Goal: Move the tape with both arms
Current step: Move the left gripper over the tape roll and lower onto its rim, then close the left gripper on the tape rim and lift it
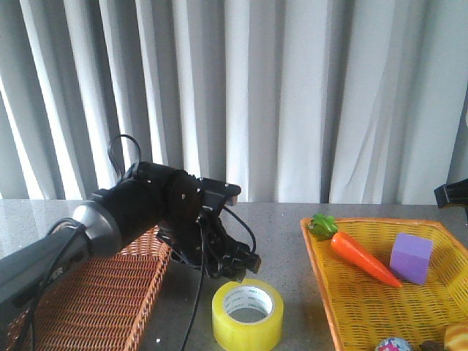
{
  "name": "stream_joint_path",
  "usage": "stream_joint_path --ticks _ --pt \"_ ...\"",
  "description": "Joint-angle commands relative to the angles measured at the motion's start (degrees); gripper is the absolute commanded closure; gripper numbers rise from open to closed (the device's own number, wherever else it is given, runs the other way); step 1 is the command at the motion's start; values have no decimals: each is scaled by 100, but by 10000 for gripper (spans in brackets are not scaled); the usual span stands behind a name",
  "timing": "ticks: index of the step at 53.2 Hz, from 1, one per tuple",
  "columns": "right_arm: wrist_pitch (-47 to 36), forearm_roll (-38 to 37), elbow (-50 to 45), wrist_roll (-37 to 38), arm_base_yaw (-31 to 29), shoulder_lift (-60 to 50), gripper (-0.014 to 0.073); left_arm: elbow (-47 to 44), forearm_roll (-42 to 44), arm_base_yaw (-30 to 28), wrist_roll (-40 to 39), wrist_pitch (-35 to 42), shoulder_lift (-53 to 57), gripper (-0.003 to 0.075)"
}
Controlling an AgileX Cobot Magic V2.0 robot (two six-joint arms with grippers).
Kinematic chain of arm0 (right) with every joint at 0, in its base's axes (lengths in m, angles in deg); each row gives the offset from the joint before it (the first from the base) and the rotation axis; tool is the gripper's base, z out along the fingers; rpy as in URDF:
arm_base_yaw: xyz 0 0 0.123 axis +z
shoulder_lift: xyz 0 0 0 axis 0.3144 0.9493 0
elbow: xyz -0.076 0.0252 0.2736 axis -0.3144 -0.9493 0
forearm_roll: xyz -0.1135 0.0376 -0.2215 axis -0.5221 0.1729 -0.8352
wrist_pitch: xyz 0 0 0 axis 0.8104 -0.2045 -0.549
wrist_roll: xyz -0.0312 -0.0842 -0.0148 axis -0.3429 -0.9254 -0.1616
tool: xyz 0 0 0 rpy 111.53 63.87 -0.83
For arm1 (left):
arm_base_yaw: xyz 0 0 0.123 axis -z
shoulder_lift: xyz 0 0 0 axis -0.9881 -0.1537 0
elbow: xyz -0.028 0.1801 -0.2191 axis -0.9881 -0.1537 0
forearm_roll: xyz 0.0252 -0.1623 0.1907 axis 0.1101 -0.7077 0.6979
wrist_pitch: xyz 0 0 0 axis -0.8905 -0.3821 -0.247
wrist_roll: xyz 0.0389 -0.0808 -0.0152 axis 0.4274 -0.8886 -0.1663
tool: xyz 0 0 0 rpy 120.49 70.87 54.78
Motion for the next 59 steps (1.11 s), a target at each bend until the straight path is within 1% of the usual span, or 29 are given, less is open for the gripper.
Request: stream_joint_path --ticks 1,8,25,31,34,38,42,48,55,57,59 --pt "-275 -29 139 0 -38 -194 603 196 -111 15 -91 119 210 217" --pt "-275 -29 139 0 -38 -194 603 203 -110 15 -206 10 82 217" --pt "-250 -29 139 1 -38 -194 602 203 -114 15 -213 -372 -173 217" --pt "-250 -29 139 1 -38 -194 601 201 -208 15 -219 -361 -278 222" --pt "-250 -29 139 1 -38 -194 601 201 -270 15 -242 -281 -299 239" --pt "-250 -29 139 1 -38 -194 601 201 -391 10 -388 -135 -299 286" --pt "-250 -29 139 1 -38 -194 601 201 -445 10 -545 -4 -294 361" --pt "-250 -29 139 1 -38 -194 601 201 -479 10 -662 -1 -294 515" --pt "-250 -29 139 1 -38 -194 601 201 -326 10 -651 37 -276 701" --pt "-250 -29 139 1 -38 -194 601 206 -306 10 -651 64 -265 729" --pt "-250 -29 139 1 -38 -194 601 220 -306 10 -651 112 -228 729"
